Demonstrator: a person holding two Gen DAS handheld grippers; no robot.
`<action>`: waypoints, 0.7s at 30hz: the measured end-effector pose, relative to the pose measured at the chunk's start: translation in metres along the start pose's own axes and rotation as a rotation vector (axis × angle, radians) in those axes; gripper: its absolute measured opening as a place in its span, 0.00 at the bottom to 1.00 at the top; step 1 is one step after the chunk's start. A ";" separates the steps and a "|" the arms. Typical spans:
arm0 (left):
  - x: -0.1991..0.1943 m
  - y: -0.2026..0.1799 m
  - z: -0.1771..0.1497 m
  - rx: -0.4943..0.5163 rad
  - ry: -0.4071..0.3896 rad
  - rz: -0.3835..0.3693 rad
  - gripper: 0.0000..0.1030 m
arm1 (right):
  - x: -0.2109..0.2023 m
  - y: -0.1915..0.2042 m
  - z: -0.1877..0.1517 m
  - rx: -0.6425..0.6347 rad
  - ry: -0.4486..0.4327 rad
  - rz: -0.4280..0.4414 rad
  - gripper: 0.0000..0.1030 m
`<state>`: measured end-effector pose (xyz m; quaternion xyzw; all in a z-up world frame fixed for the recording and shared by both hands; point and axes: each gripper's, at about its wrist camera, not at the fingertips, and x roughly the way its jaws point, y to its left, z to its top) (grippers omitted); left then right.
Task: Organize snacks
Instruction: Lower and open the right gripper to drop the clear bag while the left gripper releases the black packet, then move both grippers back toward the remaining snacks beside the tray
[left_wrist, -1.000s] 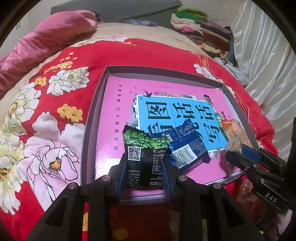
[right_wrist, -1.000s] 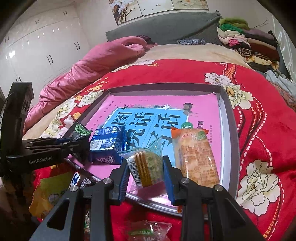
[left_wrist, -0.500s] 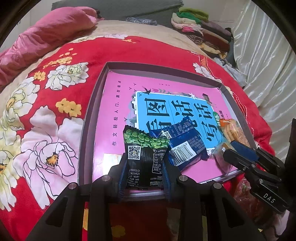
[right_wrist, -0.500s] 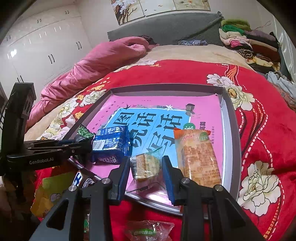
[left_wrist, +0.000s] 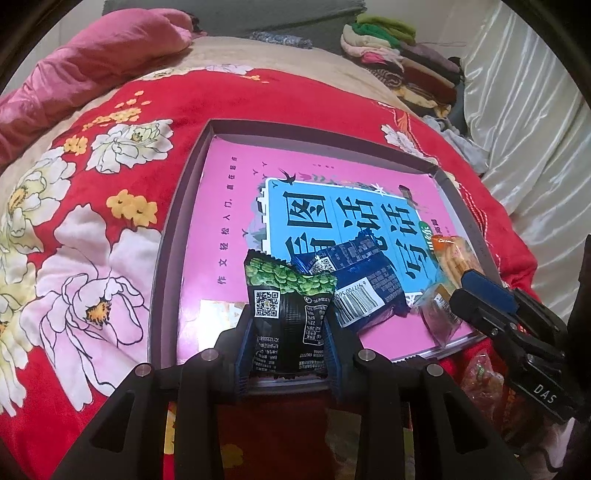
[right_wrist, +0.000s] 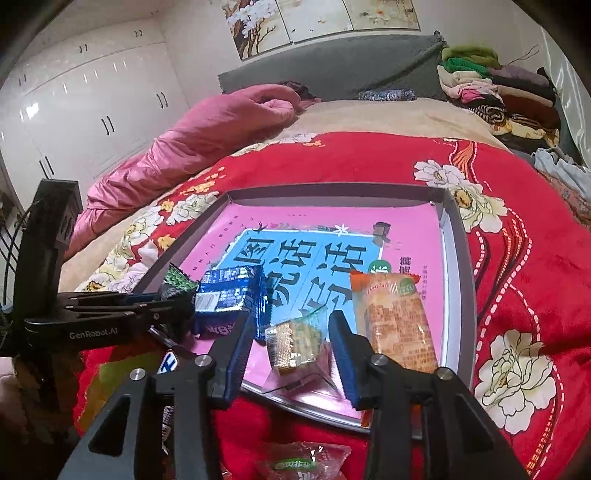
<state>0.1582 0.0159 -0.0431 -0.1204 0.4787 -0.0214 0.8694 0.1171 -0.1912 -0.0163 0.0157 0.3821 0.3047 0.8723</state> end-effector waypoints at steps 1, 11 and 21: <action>0.000 0.000 0.000 0.000 0.000 -0.002 0.37 | 0.000 0.000 0.000 0.001 -0.001 0.002 0.43; -0.010 -0.002 0.002 -0.003 -0.022 -0.018 0.50 | -0.003 -0.002 0.002 0.012 -0.016 -0.001 0.47; -0.025 -0.001 0.005 -0.008 -0.054 -0.037 0.61 | -0.014 -0.009 0.005 0.043 -0.067 -0.006 0.52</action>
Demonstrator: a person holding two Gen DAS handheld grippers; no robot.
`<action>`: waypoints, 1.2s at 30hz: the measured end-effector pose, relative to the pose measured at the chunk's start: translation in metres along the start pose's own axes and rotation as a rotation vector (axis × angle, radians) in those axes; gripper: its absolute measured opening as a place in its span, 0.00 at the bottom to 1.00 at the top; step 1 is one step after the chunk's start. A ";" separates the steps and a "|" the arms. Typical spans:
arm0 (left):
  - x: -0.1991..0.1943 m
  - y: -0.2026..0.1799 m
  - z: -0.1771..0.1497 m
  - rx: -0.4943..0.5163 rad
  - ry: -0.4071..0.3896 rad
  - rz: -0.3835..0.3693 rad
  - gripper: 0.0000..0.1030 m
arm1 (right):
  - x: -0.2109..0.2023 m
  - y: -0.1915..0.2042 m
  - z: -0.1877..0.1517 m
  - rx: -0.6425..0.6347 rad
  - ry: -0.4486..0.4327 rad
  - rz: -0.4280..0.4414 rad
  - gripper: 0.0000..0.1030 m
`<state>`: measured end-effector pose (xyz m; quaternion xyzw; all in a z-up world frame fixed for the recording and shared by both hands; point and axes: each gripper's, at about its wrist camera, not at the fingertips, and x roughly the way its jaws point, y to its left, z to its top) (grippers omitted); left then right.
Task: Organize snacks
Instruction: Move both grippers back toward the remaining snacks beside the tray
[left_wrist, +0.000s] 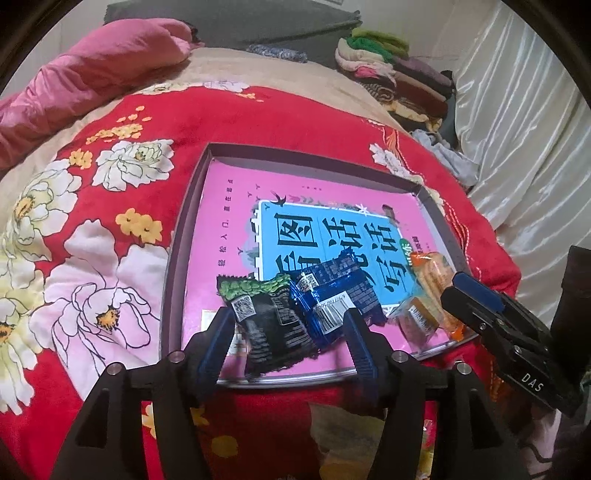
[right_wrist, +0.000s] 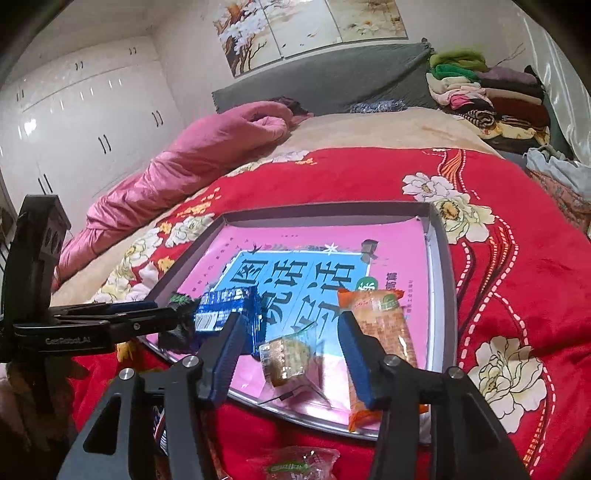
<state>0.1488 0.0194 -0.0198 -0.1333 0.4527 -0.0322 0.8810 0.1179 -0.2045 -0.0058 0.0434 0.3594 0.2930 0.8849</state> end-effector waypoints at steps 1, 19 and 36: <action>-0.001 0.000 0.000 -0.001 -0.003 -0.001 0.62 | -0.001 -0.001 0.000 0.004 -0.004 0.003 0.53; -0.025 0.002 -0.002 -0.001 -0.037 -0.008 0.74 | -0.014 0.009 0.004 -0.046 -0.056 -0.016 0.63; -0.042 0.001 -0.008 0.007 -0.052 -0.036 0.75 | -0.033 0.025 0.002 -0.108 -0.099 0.002 0.72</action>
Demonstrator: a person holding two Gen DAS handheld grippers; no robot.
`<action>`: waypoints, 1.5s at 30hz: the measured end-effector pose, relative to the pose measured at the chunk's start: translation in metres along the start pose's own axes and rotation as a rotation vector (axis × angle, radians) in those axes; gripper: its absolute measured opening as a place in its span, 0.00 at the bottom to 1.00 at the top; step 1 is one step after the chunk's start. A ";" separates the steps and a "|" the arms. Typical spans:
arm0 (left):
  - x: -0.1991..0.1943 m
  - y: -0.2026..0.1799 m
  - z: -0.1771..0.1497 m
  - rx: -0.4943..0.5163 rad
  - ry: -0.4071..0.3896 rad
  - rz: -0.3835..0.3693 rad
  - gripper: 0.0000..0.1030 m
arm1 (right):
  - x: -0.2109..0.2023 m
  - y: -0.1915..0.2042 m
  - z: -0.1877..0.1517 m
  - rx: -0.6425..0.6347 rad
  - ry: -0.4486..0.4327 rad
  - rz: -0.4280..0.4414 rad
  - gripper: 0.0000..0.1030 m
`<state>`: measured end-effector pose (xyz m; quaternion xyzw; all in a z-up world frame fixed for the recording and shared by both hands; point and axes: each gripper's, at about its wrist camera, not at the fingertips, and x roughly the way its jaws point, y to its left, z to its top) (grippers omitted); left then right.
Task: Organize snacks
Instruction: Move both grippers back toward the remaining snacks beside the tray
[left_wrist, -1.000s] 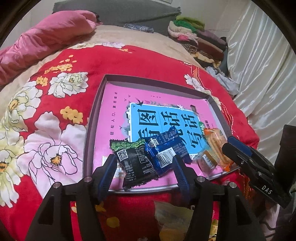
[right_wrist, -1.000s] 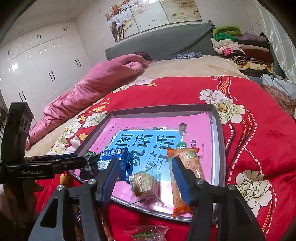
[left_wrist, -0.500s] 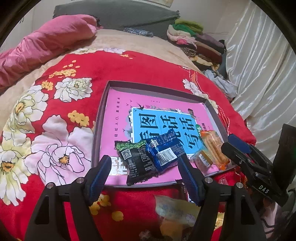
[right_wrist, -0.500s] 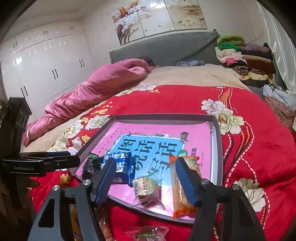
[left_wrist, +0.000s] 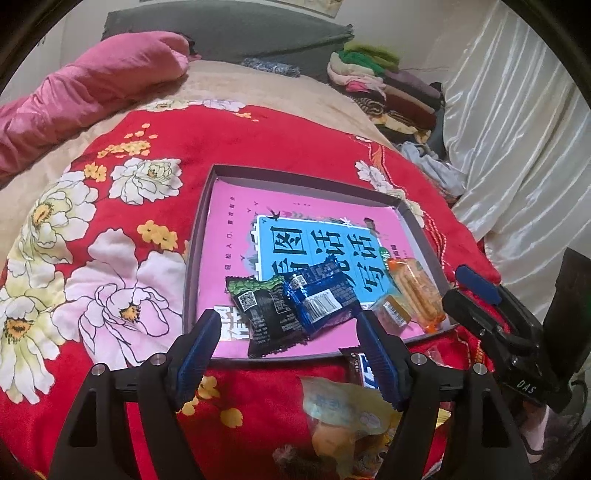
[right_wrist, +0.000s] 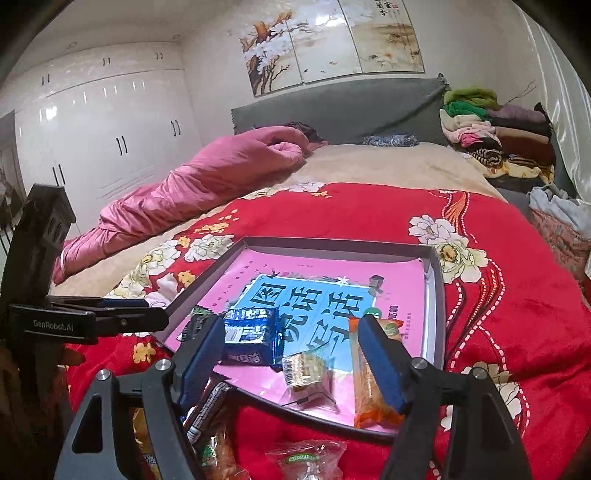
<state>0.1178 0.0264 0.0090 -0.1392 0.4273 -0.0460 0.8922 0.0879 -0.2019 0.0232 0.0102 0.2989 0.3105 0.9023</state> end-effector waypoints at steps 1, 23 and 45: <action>-0.001 -0.001 0.000 0.006 -0.001 0.003 0.75 | -0.001 0.001 0.000 -0.004 0.000 0.001 0.72; -0.003 0.003 -0.013 0.028 0.046 0.006 0.75 | -0.017 0.009 -0.007 0.015 0.007 0.072 0.72; -0.013 0.001 -0.034 0.064 0.093 0.006 0.75 | -0.036 0.029 -0.023 0.045 0.025 0.095 0.72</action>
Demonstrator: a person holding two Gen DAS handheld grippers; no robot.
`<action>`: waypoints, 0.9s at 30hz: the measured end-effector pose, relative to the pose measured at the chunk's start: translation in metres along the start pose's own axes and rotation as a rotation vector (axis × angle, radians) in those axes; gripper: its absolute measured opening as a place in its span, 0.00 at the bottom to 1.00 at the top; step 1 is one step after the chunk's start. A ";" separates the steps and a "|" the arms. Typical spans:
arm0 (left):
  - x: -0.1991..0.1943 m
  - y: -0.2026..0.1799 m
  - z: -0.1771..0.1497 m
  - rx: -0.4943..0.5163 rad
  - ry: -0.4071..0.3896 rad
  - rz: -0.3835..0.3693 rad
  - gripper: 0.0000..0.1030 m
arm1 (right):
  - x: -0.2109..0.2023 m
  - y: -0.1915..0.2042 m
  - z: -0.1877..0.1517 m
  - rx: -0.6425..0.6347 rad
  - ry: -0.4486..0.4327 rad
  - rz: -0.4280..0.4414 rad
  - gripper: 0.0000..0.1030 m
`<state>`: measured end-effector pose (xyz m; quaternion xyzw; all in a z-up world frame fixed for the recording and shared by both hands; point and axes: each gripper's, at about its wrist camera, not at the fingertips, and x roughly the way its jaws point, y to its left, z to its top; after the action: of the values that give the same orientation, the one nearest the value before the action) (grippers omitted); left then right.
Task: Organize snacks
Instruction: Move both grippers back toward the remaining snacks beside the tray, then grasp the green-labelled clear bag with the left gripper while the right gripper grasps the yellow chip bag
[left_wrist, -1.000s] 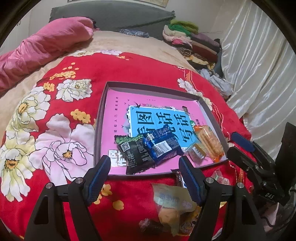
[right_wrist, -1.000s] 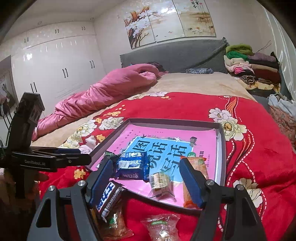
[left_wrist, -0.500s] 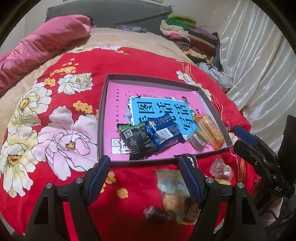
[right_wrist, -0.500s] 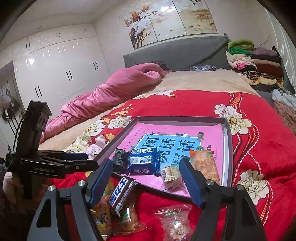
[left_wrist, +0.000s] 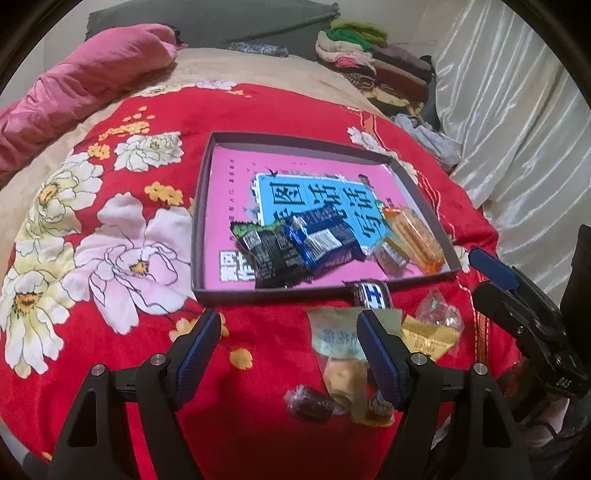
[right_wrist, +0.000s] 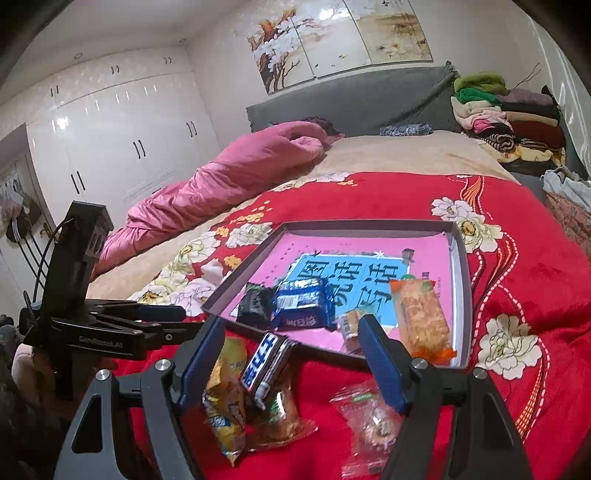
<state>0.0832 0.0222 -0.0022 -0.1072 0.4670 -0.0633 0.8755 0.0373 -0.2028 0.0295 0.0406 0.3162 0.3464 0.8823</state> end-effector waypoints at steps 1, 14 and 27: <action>0.001 0.000 -0.002 0.001 0.006 0.000 0.75 | 0.000 0.001 -0.001 -0.002 0.003 0.002 0.72; 0.009 -0.004 -0.022 -0.002 0.087 -0.071 0.75 | -0.001 0.017 -0.014 -0.028 0.057 0.038 0.72; 0.031 -0.008 -0.032 -0.008 0.147 -0.100 0.75 | 0.005 0.033 -0.025 -0.078 0.120 0.093 0.72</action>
<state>0.0735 0.0041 -0.0424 -0.1292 0.5242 -0.1129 0.8342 0.0066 -0.1786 0.0165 0.0001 0.3528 0.4009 0.8455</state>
